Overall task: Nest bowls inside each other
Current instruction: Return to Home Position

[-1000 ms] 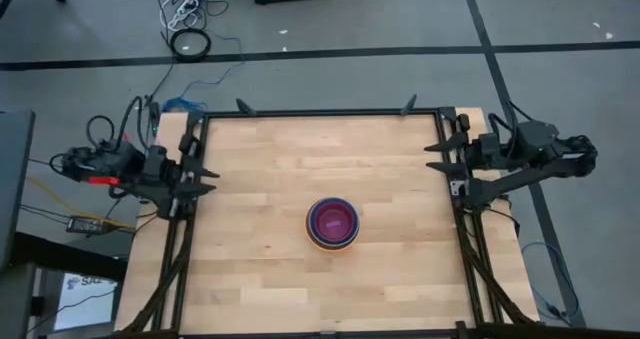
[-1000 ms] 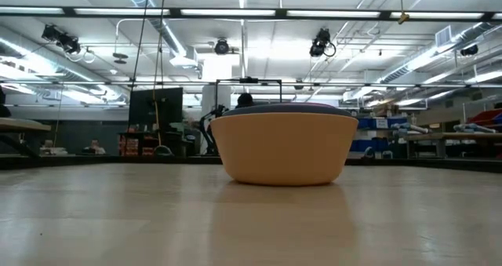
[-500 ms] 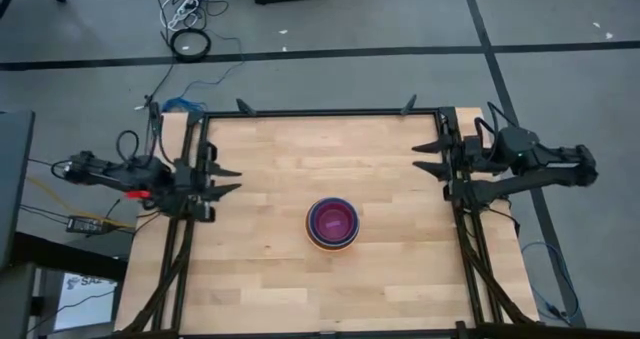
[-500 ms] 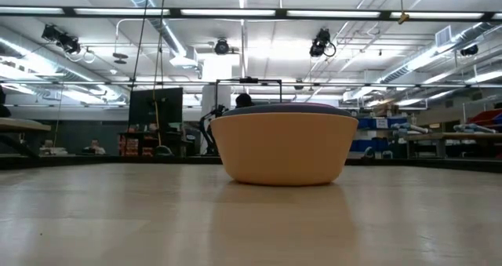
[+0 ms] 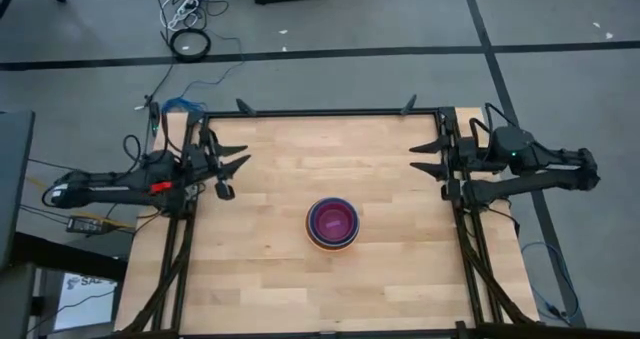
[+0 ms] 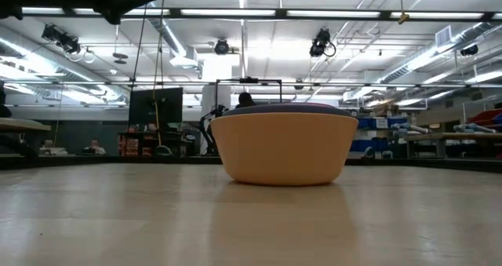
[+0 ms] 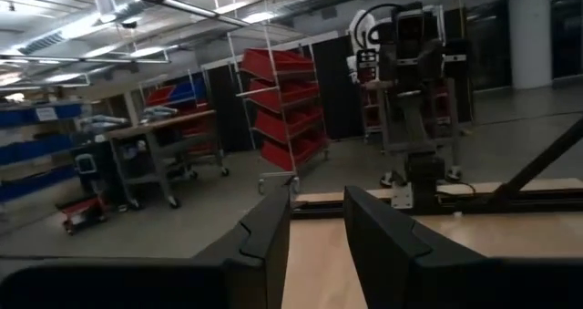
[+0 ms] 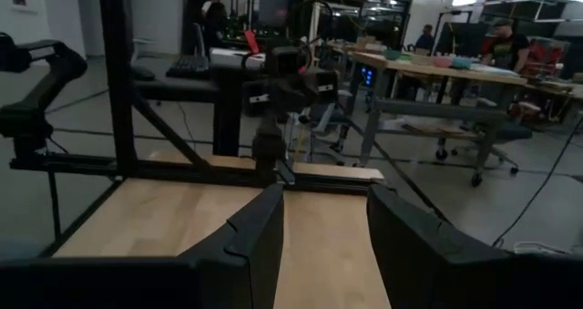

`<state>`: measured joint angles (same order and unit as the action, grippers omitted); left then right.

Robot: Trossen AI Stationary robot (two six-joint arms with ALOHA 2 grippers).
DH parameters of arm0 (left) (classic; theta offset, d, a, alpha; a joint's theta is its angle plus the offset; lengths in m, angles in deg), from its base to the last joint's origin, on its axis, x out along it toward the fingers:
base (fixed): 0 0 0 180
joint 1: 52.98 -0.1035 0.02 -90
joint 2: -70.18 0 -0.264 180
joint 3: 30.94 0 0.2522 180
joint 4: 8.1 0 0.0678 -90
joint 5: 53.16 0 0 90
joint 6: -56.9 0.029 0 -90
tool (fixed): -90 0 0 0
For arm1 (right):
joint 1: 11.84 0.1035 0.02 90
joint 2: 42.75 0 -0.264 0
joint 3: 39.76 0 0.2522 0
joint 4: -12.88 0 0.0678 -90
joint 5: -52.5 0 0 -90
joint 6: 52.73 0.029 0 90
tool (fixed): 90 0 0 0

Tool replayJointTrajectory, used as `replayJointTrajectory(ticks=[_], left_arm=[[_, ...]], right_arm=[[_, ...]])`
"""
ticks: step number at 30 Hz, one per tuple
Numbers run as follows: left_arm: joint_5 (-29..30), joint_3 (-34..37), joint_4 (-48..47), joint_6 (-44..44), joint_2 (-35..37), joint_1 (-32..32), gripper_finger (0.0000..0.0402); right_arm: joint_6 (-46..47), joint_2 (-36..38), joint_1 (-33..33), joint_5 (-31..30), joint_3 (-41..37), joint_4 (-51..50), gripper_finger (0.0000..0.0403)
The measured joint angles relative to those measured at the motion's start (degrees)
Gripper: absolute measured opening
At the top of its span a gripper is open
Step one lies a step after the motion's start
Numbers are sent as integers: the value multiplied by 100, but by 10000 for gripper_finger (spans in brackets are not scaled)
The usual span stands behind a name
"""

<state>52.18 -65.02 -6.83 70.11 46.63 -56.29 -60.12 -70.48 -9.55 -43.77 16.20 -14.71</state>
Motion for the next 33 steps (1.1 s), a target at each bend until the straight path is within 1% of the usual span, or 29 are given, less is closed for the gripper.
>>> replayJointTrajectory(ticks=[3,6,8,10,14,15,17,19,22,26,29,33], left_arm=[[-280,0,-45,-263,-2,-198,115],[-361,0,-110,-401,-2,-234,115],[-415,0,-115,-422,16,-231,115],[-468,0,-208,-429,53,-231,115],[-679,8,-448,-443,186,-162,115],[-712,62,-362,-435,227,-123,115],[-711,303,-38,-421,341,-37,115],[-711,691,407,-432,465,44,115],[-703,1299,1043,-555,555,152,115],[-529,1873,1751,-595,573,248,115],[-405,1982,1660,-612,568,288,115],[-403,1982,1440,-588,568,306,115]], right_arm=[[-27,27,-65,16,0,-7,146],[-41,102,-121,132,-10,-81,146],[-47,233,-144,187,-158,-6,146],[-47,433,-162,198,-491,186,146],[-27,973,-169,198,-1413,696,146],[5,1118,-169,198,-1629,821,146],[87,1398,-169,190,-1962,975,146],[175,1642,-169,144,-2226,1034,146],[242,1938,-169,137,-2468,1019,146],[238,2188,-169,117,-2685,948,146],[238,2271,-169,95,-2891,932,146],[327,2304,-171,-30,-3242,935,146]])
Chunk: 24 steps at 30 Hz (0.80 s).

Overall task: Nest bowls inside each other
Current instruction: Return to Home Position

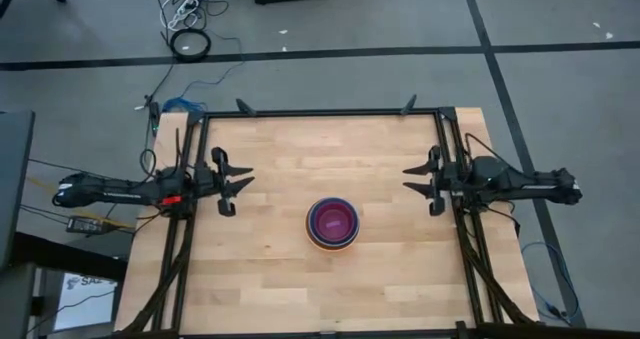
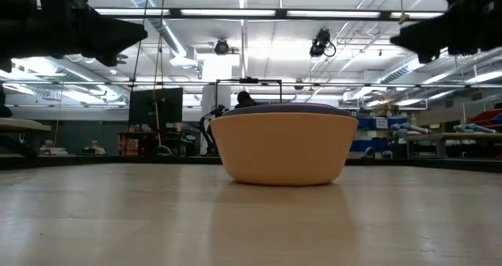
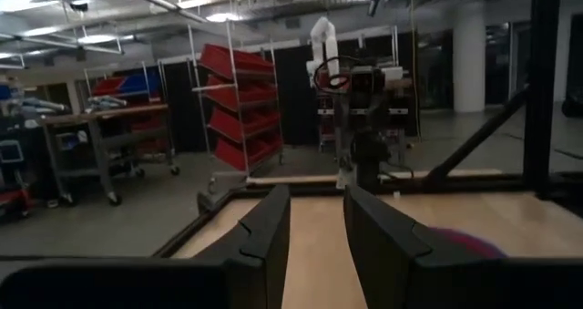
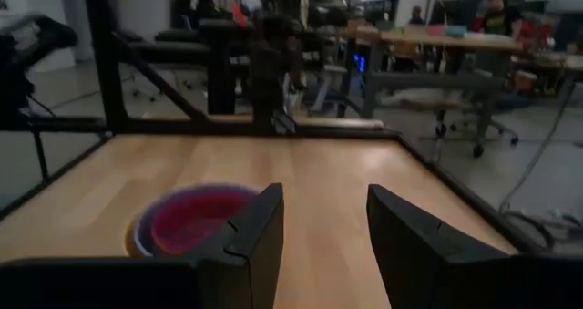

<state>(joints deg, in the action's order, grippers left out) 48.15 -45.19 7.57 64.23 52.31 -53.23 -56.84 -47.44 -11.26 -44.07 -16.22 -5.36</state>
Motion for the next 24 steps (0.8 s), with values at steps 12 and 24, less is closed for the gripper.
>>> replayJointTrajectory(ticks=[12,24], left_arm=[[0,-156,385,286,379,4,115],[-2,-485,-982,303,1773,4,115]], right_arm=[[359,280,0,-112,-824,661,146],[143,450,-4,-299,-496,889,146]])
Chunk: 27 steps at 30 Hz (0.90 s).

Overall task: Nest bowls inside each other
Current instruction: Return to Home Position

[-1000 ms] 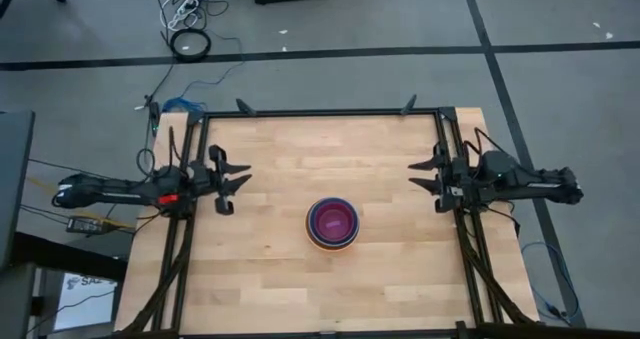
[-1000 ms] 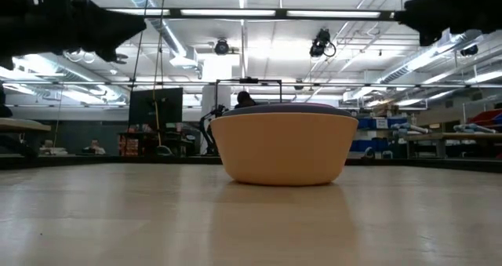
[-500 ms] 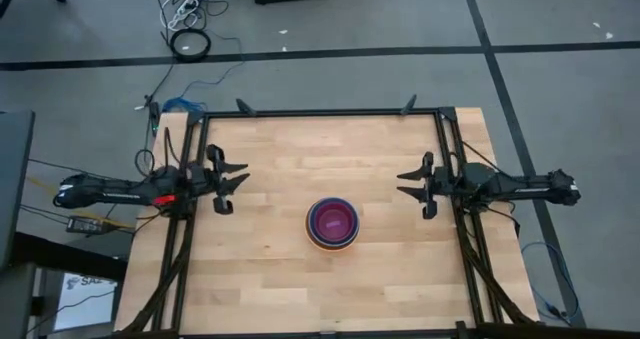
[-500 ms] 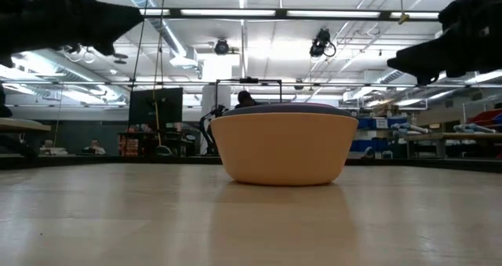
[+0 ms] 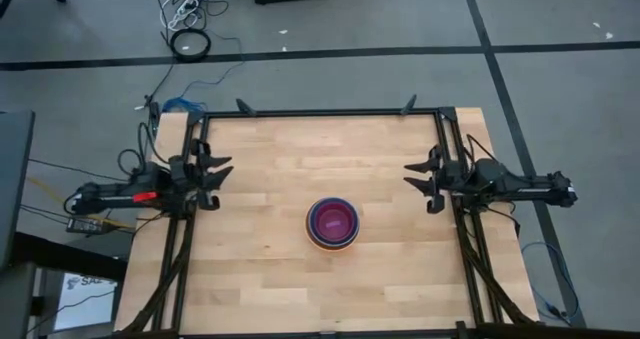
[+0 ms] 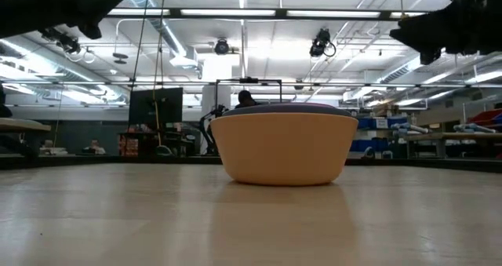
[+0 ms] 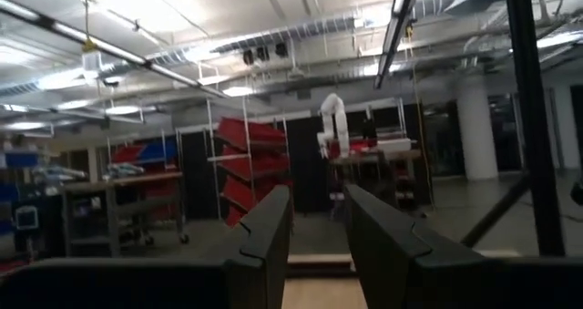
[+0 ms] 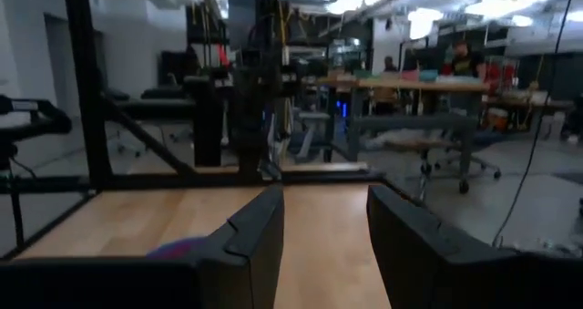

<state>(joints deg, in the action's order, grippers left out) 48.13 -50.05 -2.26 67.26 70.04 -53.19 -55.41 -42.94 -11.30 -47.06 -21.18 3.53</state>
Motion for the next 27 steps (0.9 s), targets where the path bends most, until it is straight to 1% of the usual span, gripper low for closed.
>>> replayJointTrajectory(ticks=[4,12,18,23,27], left_arm=[[-95,-13,-371,-19,15,30,115],[-128,-9,-1247,5,15,114,115],[-92,485,-1189,-269,14,114,115],[-97,485,-1317,-277,15,148,115],[-476,485,-1706,-230,15,151,115]], right_arm=[[-209,0,0,25,35,-96,146],[-34,-4,-2,26,24,-700,146],[76,0,-2,25,-199,-546,146],[103,-48,-32,90,-428,-226,146],[-21,-131,-104,390,-428,-269,146]])
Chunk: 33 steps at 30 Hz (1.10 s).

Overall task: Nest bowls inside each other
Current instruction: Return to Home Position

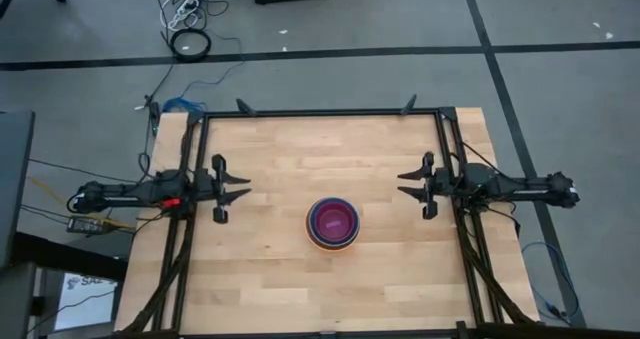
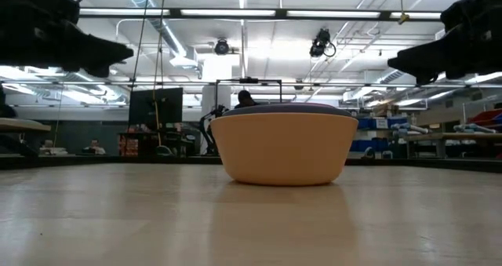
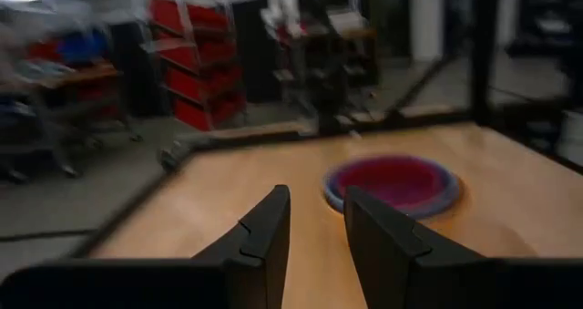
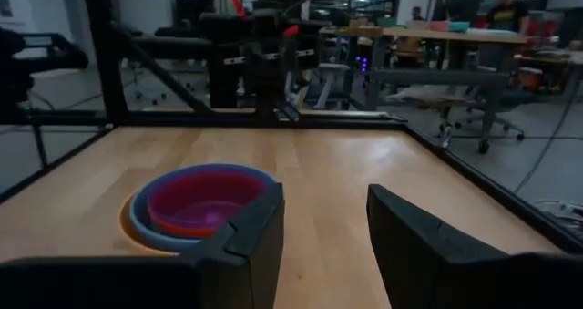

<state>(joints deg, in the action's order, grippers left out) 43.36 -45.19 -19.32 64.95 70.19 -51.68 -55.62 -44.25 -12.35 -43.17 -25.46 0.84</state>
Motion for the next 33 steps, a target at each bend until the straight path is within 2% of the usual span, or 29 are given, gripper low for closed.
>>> replayJointTrajectory(ticks=[6,11,33], left_arm=[[-381,0,-217,-256,-28,0,115],[-383,0,-229,-262,-47,-4,115],[-345,4,-181,-240,-44,-4,115]], right_arm=[[243,-39,-156,21,0,-12,146],[240,-37,-307,-186,-2,22,146],[249,-37,-414,-203,-7,28,146]])
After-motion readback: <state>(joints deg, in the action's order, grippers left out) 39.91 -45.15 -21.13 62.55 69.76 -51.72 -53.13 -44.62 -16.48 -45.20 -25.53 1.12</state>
